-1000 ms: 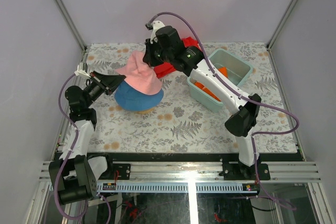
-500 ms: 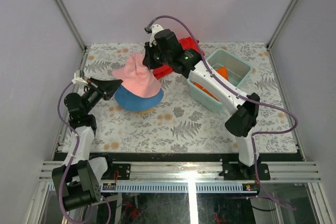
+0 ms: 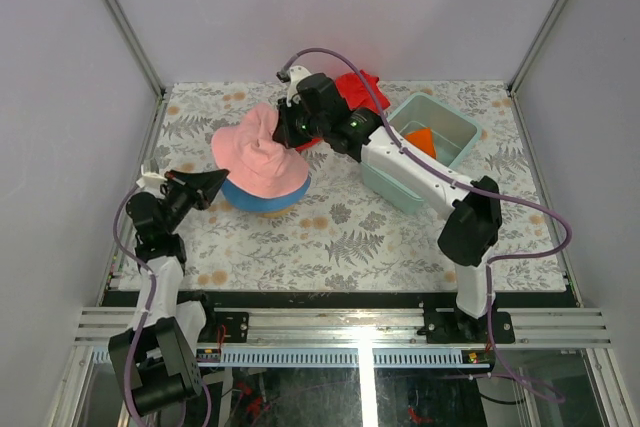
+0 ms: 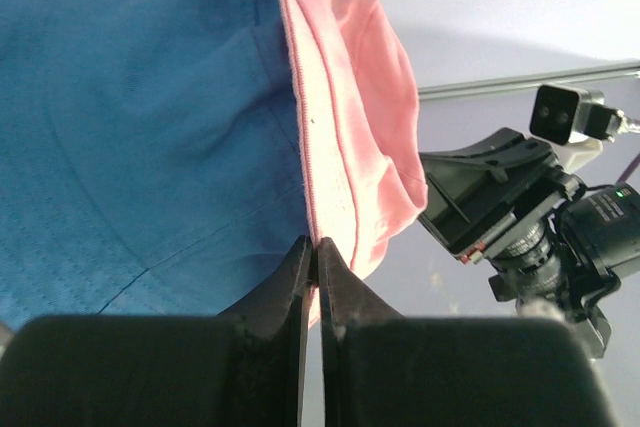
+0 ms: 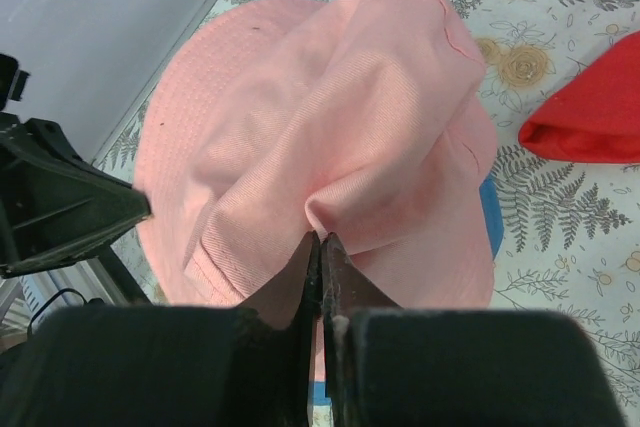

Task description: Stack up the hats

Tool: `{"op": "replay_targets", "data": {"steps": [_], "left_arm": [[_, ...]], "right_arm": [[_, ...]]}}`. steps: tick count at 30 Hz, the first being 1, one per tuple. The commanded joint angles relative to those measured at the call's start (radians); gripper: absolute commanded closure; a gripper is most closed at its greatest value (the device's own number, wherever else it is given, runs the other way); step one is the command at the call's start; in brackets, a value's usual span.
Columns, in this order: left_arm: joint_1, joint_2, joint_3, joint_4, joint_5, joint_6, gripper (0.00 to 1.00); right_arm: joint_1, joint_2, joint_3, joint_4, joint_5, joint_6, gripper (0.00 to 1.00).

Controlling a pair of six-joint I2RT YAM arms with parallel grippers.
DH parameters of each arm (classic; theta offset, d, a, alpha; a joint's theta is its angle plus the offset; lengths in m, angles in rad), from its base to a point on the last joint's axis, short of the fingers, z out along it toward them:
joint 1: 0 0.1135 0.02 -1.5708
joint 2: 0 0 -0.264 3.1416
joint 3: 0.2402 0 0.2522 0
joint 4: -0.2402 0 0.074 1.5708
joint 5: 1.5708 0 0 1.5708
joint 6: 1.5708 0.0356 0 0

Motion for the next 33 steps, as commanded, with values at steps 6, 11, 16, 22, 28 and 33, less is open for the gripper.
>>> {"op": "replay_targets", "data": {"steps": [6, 11, 16, 22, 28, 33], "left_arm": [[0.028, 0.023, -0.093, -0.05, -0.07, 0.045, 1.0], [0.036, 0.059, -0.09, 0.006, -0.091, 0.021, 1.0], [0.037, 0.107, 0.004, -0.048, -0.093, 0.072, 1.0], [0.047, 0.186, 0.097, -0.066, -0.084, 0.114, 1.0], [0.092, 0.295, 0.135, -0.037, -0.03, 0.129, 1.0], [0.124, 0.407, 0.176, -0.006, 0.05, 0.152, 1.0]], "right_arm": [[0.01, -0.079, -0.019, 0.054, -0.066, -0.001, 0.92], [0.009, -0.072, 0.019, 0.039, -0.08, -0.003, 0.67], [0.001, -0.098, 0.025, 0.038, -0.064, -0.017, 0.51], [-0.082, -0.162, -0.033, 0.056, -0.075, 0.005, 0.42], [-0.211, -0.219, -0.161, 0.079, -0.144, 0.05, 0.4], [-0.309, -0.231, -0.279, 0.134, -0.305, 0.126, 0.4]]}}
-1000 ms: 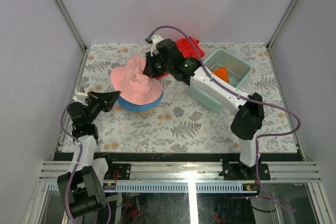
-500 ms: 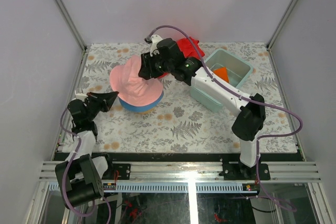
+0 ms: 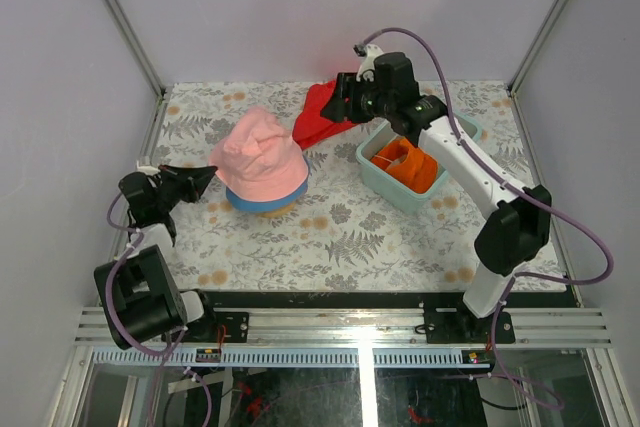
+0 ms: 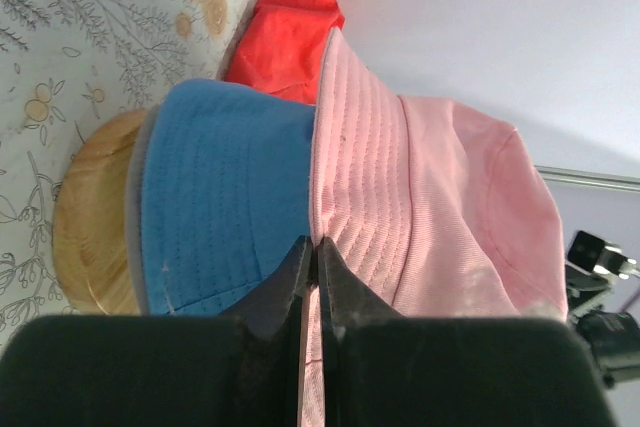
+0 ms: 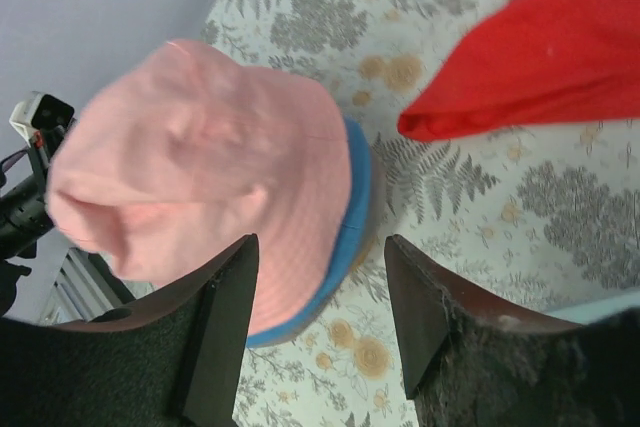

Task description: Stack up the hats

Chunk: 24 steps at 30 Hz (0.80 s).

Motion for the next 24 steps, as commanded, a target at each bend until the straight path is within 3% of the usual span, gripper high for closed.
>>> {"op": "replay_targets", "data": {"steps": [1, 7, 12, 17, 24], "left_arm": [[0.028, 0.077, 0.061, 0.055, 0.071, 0.051, 1.0], [0.028, 0.12, 0.095, 0.06, 0.106, 0.073, 1.0], [0.028, 0.143, 0.098, 0.052, 0.132, 0.095, 1.0], [0.029, 0.204, 0.113, 0.022, 0.165, 0.137, 1.0], [0.029, 0.284, 0.157, 0.023, 0.19, 0.157, 1.0]], "right_arm": [[-0.066, -0.015, -0.086, 0.086, -0.199, 0.093, 0.4], [-0.093, 0.02, -0.227, 0.262, -0.438, 0.303, 0.44], [-0.095, 0.059, -0.371, 0.575, -0.578, 0.613, 0.44], [-0.094, 0.108, -0.44, 0.779, -0.592, 0.779, 0.45], [-0.094, 0.165, -0.447, 0.838, -0.561, 0.804, 0.45]]}}
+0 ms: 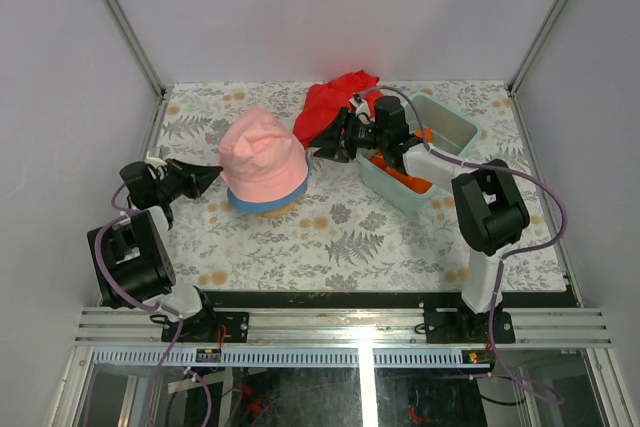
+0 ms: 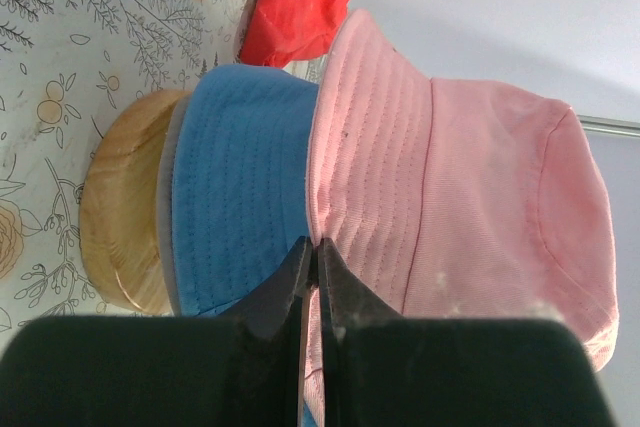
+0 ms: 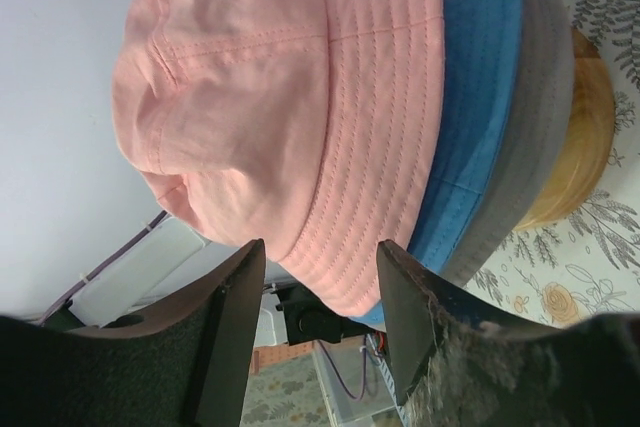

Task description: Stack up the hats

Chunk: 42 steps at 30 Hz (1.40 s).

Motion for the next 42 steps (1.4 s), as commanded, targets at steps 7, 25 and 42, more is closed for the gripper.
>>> {"op": "replay_targets", "data": {"steps": [7, 25, 42], "left_arm": [[0.011, 0.05, 0.054, 0.019, 0.025, 0.048, 1.0], [0.012, 0.032, 0.073, 0.041, 0.019, 0.007, 1.0], [0.011, 0.022, 0.064, 0.055, 0.044, -0.005, 1.0]], "right_arm": [[0.002, 0.084, 0.1, 0.076, 0.029, -0.015, 0.44], [-0.021, -0.204, -0.06, -0.65, 0.406, -0.545, 0.82], [-0.17, -0.238, 0.032, -0.781, 0.6, -0.714, 0.84]]}}
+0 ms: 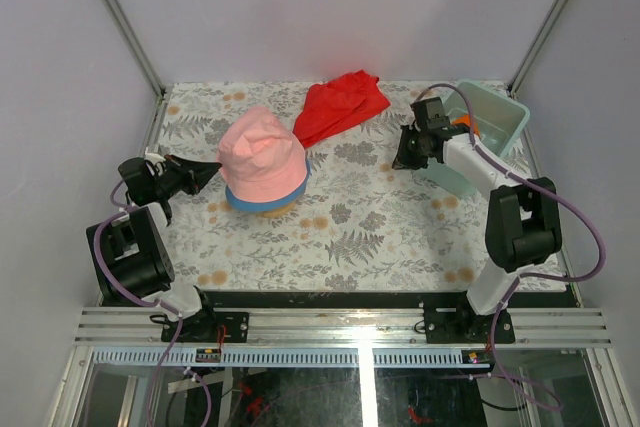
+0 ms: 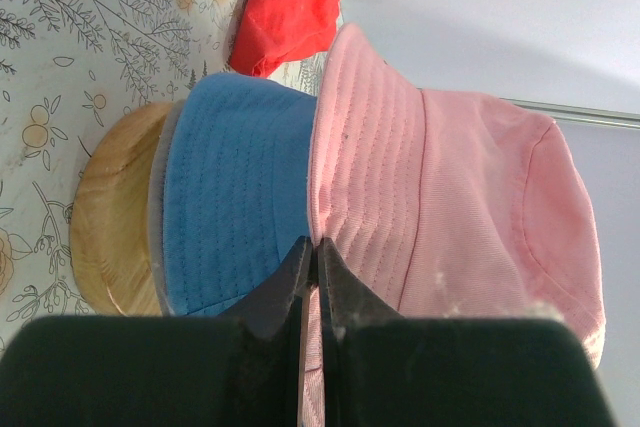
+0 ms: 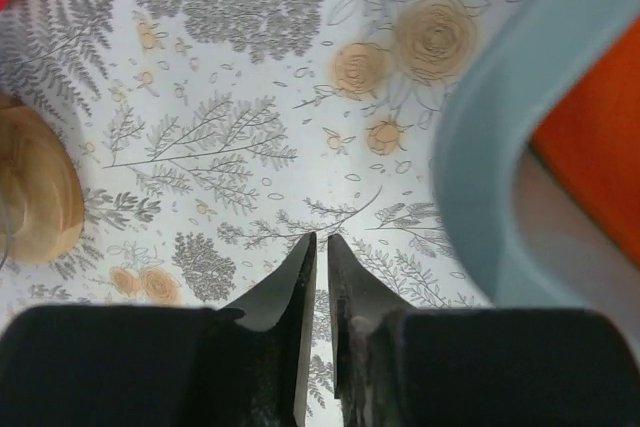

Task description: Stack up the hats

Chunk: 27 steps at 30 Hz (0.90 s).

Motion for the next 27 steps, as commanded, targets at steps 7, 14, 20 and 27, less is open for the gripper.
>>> {"op": "replay_targets", "data": {"steps": [7, 14, 20, 27], "left_arm": [[0.011, -0.008, 0.012, 0.034, 0.02, 0.014, 1.0], [0.011, 0.007, 0.039, -0.05, 0.022, 0.065, 1.0], [0.012, -0.003, 0.038, -0.049, 0.016, 0.059, 1.0], [0.012, -0.004, 0.027, -0.038, 0.014, 0.055, 1.0]], "right_arm": [[0.086, 0.026, -0.123, 0.726, -0.559, 0.473, 0.59], [0.141, 0.184, -0.044, 1.096, -0.669, 0.773, 0.51], [0.189, 0.272, 0.023, 1.146, -0.663, 0.847, 0.5], [0.235, 0.314, 0.047, 1.145, -0.655, 0.851, 0.5]]}}
